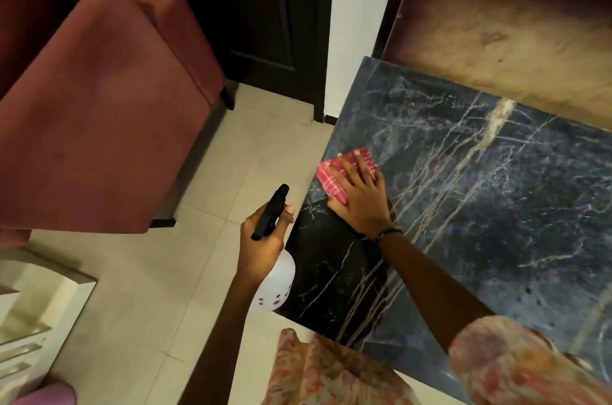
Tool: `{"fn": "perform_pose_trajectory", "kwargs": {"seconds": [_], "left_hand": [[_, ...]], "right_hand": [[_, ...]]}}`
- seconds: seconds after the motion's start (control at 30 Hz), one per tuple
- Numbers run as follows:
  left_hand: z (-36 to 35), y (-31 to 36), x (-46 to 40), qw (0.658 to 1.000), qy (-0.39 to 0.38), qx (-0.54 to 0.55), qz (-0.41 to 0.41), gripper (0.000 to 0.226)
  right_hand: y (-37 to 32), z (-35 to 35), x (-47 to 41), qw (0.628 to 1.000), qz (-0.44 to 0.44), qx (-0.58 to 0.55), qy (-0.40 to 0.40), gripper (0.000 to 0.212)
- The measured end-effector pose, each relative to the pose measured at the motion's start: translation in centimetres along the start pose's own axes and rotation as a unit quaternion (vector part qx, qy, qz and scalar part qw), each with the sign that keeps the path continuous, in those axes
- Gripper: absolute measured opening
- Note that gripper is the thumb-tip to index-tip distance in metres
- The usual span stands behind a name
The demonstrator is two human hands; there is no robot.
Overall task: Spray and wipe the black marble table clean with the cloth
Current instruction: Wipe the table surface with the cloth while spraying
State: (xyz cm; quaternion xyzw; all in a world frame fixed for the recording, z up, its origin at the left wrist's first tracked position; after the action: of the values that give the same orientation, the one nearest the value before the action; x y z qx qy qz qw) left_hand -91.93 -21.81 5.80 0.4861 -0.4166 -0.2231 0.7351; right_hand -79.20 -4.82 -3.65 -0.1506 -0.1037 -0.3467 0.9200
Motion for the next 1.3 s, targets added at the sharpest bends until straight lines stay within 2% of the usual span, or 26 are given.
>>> {"fn": "perform_pose_trajectory", "kwargs": {"seconds": [0.1,0.23,0.37,0.43,0.53,0.7,0.8,0.9,1.03,1.1,1.2,1.3], "left_hand": [[-0.1,0.2,-0.8,1.000,0.004,-0.003,-0.003,0.022],[-0.6,0.6,-1.7,1.000,0.003,0.008,0.003,0.022],[-1.5,1.0,-2.8,1.000,-0.021,-0.002,-0.002,0.030],[-1.8,1.2,-3.5,0.999,-0.031,-0.012,-0.004,0.028],[-2.5,1.6,-4.5,0.999,-0.040,-0.008,-0.011,0.027],[-3.3,2.7,-5.4,0.998,-0.053,0.007,-0.021,0.020],[-3.7,3.3,-6.0,0.999,-0.049,0.008,-0.024,0.018],[-4.3,3.7,-6.6,0.998,-0.050,0.009,-0.024,0.017],[-5.1,4.3,-7.5,0.998,-0.054,0.009,-0.032,0.019],[-5.4,4.5,-8.1,0.998,-0.053,0.001,-0.038,0.024],[-5.9,4.6,-9.0,0.997,-0.064,-0.009,-0.045,0.026],[-6.5,4.9,-9.7,0.996,-0.069,-0.008,-0.048,0.027]], "right_hand": [[-2.9,0.1,-1.5,1.000,0.006,-0.019,0.024,0.070],[-5.6,-1.8,3.1,0.993,0.111,-0.014,0.031,0.066],[-2.4,-3.1,7.3,0.985,0.168,0.026,0.026,0.070],[0.4,-2.4,6.6,0.988,0.145,0.033,0.033,0.071],[4.0,-0.5,2.8,0.997,0.061,0.016,0.044,0.072],[4.3,2.3,-5.0,0.999,-0.035,-0.001,0.028,0.075],[1.4,2.5,-6.0,0.998,-0.016,-0.022,0.050,0.072],[-0.8,1.1,-2.8,0.996,0.071,-0.017,0.053,0.066],[1.9,-0.3,1.9,0.988,0.143,0.024,0.049,0.068],[5.0,0.4,1.8,0.991,0.117,0.030,0.063,0.069],[8.8,2.0,-1.3,0.998,0.028,0.014,0.061,0.070],[9.4,3.5,-6.0,0.998,-0.033,-0.003,0.047,0.073]]}}
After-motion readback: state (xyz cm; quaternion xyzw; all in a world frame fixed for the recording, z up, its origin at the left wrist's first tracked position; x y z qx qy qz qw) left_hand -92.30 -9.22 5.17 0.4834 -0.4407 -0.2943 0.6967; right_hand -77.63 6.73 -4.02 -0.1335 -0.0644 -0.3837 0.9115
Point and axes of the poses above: each hand's wrist, its own x-axis away from the middle knuckle, its own z-axis out of the back of the hand, y = z × x, the point moved 5 cm from there along -x, towards the middle knuckle, and after that the axes turned 7 degrees about -y, right-handed, at the moved point
